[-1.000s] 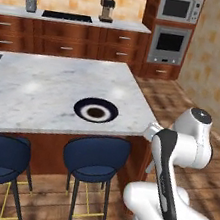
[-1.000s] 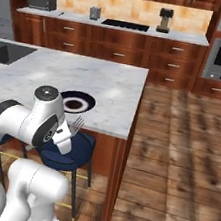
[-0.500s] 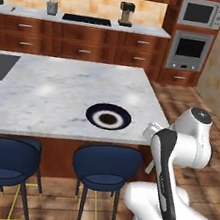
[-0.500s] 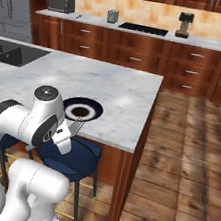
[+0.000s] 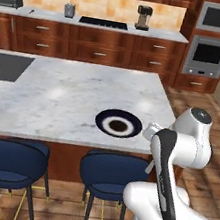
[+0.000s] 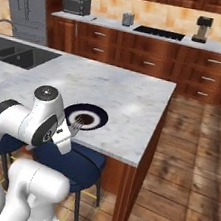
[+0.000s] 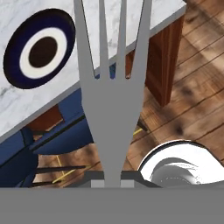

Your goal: Take the fork and place it on the left side of the plate. Then take the spoon and place it on the right side of the plate. Make sure they're directly next to the plate.

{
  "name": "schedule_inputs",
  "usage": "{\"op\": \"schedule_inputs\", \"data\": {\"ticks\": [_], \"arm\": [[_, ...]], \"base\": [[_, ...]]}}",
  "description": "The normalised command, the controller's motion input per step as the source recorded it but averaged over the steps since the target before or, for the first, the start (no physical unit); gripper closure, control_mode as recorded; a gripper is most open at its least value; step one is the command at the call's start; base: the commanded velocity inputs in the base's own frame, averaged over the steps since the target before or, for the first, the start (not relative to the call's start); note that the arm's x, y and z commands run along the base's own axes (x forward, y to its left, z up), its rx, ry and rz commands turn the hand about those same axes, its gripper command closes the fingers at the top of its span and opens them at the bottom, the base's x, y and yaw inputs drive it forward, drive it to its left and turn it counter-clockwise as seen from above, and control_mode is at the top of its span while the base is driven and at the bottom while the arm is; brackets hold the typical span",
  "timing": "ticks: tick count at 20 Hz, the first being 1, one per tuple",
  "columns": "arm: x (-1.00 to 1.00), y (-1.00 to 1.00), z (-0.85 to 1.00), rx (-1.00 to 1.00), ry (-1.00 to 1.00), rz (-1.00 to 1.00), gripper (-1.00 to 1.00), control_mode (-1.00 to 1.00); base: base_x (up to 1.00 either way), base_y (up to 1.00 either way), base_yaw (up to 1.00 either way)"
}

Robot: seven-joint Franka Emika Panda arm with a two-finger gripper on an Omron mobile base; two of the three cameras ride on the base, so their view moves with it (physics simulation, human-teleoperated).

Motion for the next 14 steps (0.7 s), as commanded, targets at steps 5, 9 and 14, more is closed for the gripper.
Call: {"op": "schedule_inputs", "data": {"ticks": [5,9,14], "arm": [[0.00,0.00,0.00,0.00,0.00,0.00,1.00,1.00],[0.00,0.00,0.00,0.00,0.00,0.00,1.00,1.00],[0.05,0.00,0.00,0.00,0.01,0.02,1.00,-1.00]], "base": [[0.35,-0.06,0.18],[0.37,-0.03,0.16],[0.20,0.00,0.09]]}}
